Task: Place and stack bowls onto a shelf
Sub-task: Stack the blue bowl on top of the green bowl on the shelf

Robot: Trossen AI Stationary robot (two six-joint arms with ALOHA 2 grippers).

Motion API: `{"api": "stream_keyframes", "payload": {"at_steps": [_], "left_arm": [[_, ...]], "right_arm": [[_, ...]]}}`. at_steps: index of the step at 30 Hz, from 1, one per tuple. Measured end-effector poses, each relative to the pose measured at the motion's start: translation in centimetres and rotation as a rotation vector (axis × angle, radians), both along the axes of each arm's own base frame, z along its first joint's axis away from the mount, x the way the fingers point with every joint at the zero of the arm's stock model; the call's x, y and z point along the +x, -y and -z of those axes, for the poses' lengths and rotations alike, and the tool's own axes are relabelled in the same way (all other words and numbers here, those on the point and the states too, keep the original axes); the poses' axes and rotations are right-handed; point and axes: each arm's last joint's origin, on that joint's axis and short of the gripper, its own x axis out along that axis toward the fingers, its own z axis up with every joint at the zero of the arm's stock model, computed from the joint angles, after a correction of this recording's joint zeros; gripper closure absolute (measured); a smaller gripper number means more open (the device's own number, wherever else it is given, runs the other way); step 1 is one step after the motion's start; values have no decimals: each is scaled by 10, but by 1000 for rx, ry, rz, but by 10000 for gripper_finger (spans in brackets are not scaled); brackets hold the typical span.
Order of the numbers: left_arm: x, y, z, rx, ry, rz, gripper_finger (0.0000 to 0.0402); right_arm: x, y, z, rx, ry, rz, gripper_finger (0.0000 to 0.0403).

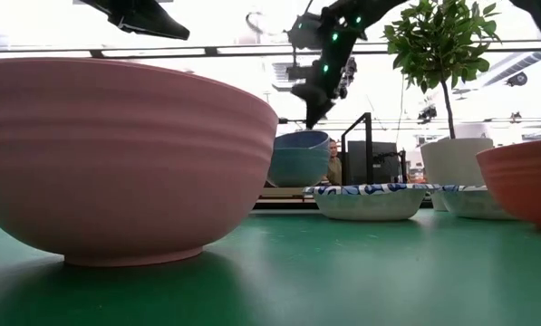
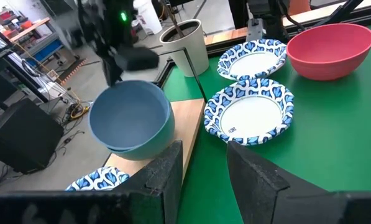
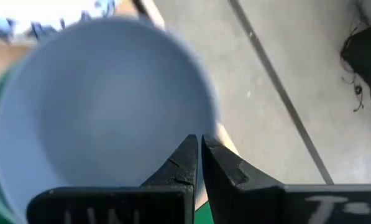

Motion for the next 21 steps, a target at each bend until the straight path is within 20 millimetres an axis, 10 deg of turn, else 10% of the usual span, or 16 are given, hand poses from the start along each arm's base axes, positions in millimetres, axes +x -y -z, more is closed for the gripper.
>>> {"api": "stream_keyframes", "payload": {"at_steps": [21], "left_arm": [[0,0,0,3,-1,1,293]], "right_arm": [[-16,4,23,167,-3,64,394]]}}
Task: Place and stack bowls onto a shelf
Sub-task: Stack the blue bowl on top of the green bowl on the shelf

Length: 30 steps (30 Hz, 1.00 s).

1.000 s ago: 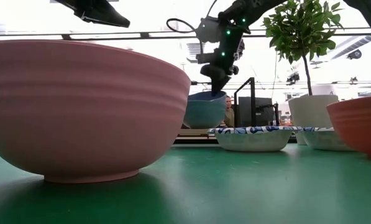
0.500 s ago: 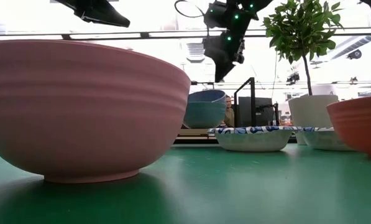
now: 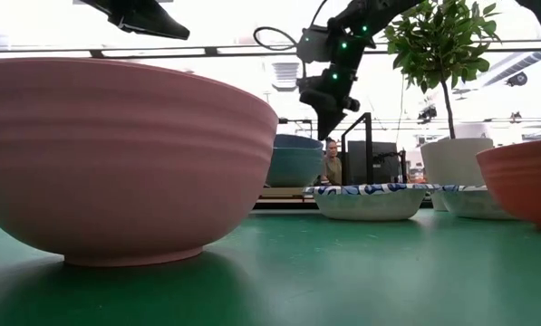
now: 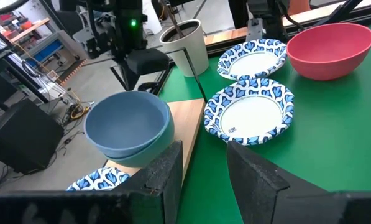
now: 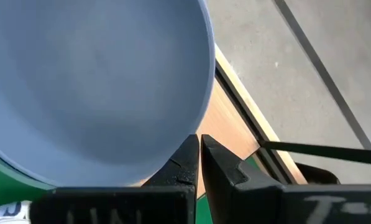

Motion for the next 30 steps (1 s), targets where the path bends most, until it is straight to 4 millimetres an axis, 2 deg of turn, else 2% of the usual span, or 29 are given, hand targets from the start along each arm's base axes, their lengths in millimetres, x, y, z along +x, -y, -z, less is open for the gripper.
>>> {"api": "stream_keyframes", "payload": {"at_steps": [3,7,13,16,19,25,30], "left_arm": [[0,0,0,0,0,0,293],[0,0,0,0,0,0,293],[0,0,0,0,-1,0,293],[0,0,0,1,-1,0,293],[0,0,1,2,-6,0,293],[-1,0,3,5,-18,0,293],[-1,0,4,6,-20,0,293]], "right_arm": [[-1,0,-6,-19,8,2,394],[4,3,-25,-91,100,9,394],[26,11,-30,-263,349,4,394],[37,11,-21,-321,474,-18,394],[41,7,-1,-342,523,-36,394],[36,2,35,-356,577,-20,394],[32,1,47,-361,586,-15,394]]}}
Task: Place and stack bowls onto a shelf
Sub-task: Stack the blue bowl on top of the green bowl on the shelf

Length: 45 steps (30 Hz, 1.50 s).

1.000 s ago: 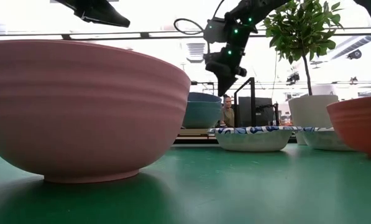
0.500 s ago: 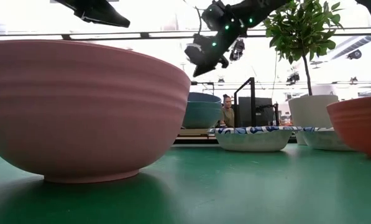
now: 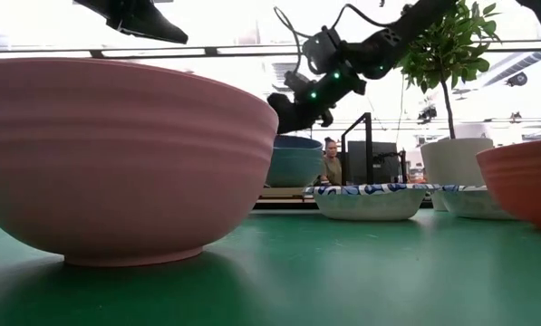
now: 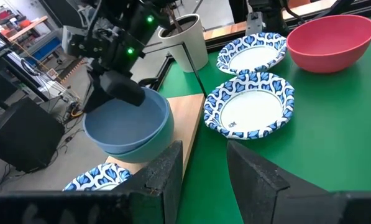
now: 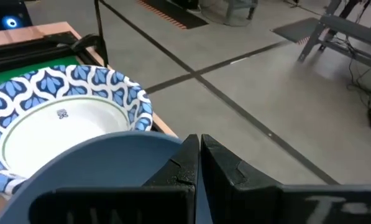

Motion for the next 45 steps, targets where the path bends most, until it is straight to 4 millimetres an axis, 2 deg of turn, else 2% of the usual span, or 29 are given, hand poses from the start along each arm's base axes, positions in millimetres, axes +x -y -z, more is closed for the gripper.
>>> {"api": "stream_keyframes", "payload": {"at_steps": [12,19,21,25,32,34,40,45], "left_arm": [[0,0,0,-1,1,0,293],[0,0,0,0,0,0,293],[0,0,0,0,0,0,293],[0,0,0,0,-1,0,293],[0,0,0,0,-1,0,293],[0,0,0,0,-1,0,293],[0,0,0,0,-1,0,293],[0,0,0,0,-1,0,293]], "right_arm": [[-7,-3,19,49,-37,13,394],[1,1,-9,15,51,15,394],[3,2,-11,6,52,11,394],[4,3,-1,22,22,11,394],[9,6,30,66,-53,15,394],[10,7,28,65,-42,17,394],[14,9,4,26,21,14,394],[16,10,8,28,12,14,394]]}}
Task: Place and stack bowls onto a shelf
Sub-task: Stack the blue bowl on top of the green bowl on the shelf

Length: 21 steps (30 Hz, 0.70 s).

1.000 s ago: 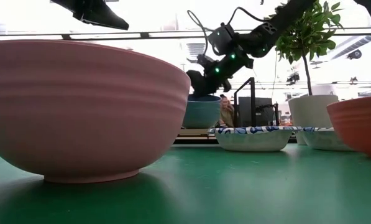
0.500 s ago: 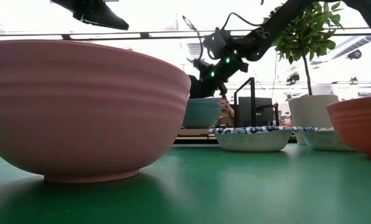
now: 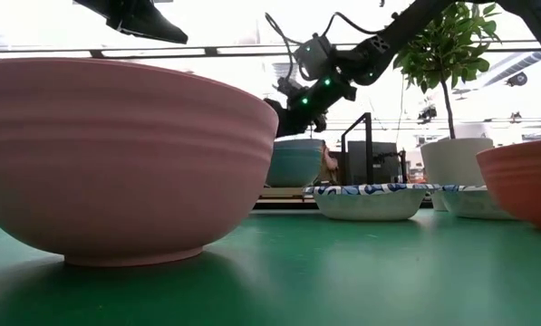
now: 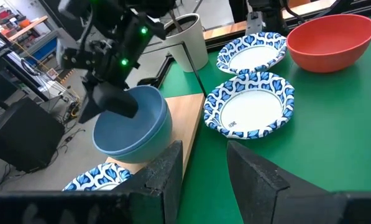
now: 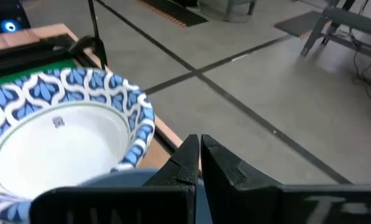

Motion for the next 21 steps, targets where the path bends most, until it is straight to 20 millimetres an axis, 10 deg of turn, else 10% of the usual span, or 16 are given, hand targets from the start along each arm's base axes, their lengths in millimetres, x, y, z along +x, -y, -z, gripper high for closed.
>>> {"api": "stream_keyframes", "payload": {"at_steps": [21], "left_arm": [[0,0,1,2,-9,0,293]], "right_arm": [[-8,-4,25,-96,151,26,394]]}}
